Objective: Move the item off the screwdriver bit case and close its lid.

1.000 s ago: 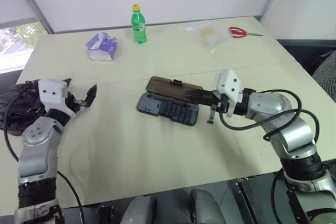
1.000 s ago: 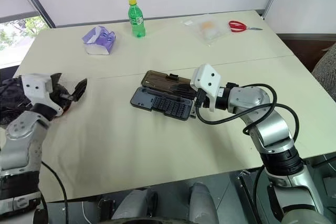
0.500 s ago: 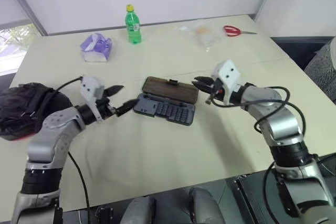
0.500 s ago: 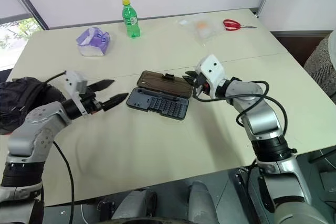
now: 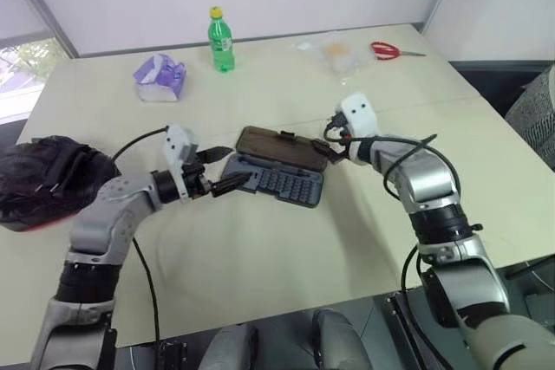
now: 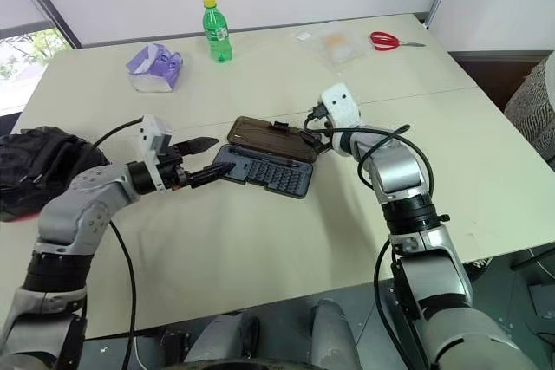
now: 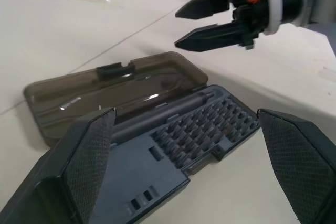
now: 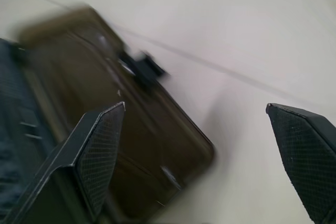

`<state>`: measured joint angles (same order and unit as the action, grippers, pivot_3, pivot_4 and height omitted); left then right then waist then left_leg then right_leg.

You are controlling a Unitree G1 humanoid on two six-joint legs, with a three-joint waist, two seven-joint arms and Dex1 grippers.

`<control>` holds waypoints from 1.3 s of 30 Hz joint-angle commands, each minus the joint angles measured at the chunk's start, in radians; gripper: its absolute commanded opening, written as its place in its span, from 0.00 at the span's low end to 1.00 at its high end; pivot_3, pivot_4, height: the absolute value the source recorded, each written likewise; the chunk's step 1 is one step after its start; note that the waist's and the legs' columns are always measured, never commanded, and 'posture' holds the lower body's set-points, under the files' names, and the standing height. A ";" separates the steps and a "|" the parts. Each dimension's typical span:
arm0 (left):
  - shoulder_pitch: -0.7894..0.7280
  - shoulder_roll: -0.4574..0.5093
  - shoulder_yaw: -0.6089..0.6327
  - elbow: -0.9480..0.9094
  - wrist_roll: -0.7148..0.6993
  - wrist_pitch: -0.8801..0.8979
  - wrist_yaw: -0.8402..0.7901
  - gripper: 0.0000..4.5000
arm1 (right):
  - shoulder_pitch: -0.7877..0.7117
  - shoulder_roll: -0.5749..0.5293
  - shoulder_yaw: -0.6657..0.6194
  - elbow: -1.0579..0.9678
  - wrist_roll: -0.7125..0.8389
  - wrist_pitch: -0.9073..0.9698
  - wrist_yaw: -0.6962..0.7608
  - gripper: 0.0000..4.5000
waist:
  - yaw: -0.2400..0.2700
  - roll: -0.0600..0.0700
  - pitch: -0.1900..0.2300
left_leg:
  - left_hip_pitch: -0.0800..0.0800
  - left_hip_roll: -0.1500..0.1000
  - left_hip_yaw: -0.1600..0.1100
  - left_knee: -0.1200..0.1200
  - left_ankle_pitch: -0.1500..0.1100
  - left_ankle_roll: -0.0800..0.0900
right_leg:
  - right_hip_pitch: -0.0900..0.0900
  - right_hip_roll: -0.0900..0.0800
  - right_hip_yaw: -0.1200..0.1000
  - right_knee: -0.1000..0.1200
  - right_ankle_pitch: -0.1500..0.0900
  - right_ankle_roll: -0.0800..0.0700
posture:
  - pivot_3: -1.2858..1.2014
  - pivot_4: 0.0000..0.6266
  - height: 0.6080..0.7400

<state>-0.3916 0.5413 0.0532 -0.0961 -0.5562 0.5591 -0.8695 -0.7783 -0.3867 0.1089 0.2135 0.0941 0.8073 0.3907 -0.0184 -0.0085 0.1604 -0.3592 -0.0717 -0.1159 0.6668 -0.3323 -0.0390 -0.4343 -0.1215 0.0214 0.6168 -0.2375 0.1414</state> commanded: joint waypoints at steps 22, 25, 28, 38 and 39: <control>-0.002 -0.069 -0.011 0.030 0.073 -0.115 0.051 1.00 | -0.216 0.017 -0.005 0.064 -0.109 0.230 -0.144 0.99 | -0.020 0.001 0.000 | -0.007 0.000 0.000 0.002 0.000 -0.001 | -0.008 -0.001 0.000 0.004 0.000 0.000 | 0.52 0.24 1.00; 0.000 -0.072 -0.011 0.031 0.076 -0.119 0.052 1.00 | -0.232 0.019 -0.011 0.034 -0.102 0.259 -0.139 0.99 | -0.027 0.001 0.000 | -0.010 0.000 0.000 0.002 0.001 -0.001 | -0.010 -0.001 0.000 0.004 0.000 0.000 | 0.52 0.24 1.00; -0.006 -0.073 -0.011 0.039 0.083 -0.126 0.051 1.00 | -0.258 0.049 -0.037 0.017 -0.080 0.325 -0.144 0.99 | -0.032 0.001 0.000 | -0.010 0.000 0.000 0.001 0.001 -0.001 | -0.011 -0.001 0.000 0.005 0.000 0.000 | 0.52 0.24 1.00; 0.000 -0.068 -0.006 0.037 0.093 -0.130 0.051 1.00 | -0.279 0.143 -0.078 0.094 -0.070 0.407 -0.200 0.99 | -0.027 0.001 0.000 | -0.010 -0.001 0.000 0.003 0.001 -0.001 | -0.012 -0.002 0.000 0.012 0.000 0.000 | 0.52 0.24 1.00; 0.003 -0.066 -0.006 0.033 0.095 -0.130 0.053 1.00 | -0.276 0.147 -0.076 0.103 -0.070 0.413 -0.203 0.99 | -0.027 0.001 0.000 | -0.010 -0.001 0.000 0.003 0.001 -0.001 | -0.012 -0.002 0.000 0.012 0.000 0.000 | 0.52 0.24 1.00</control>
<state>-0.3925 0.4674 0.0262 -0.0383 -0.4610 0.4456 -0.8220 -1.0300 -0.2443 0.0555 0.3173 0.0223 1.2153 0.2012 -0.0449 -0.0079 0.1603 -0.3693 -0.0727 -0.1160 0.6695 -0.3316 -0.0402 -0.4464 -0.1231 0.0213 0.6291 -0.2374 0.1415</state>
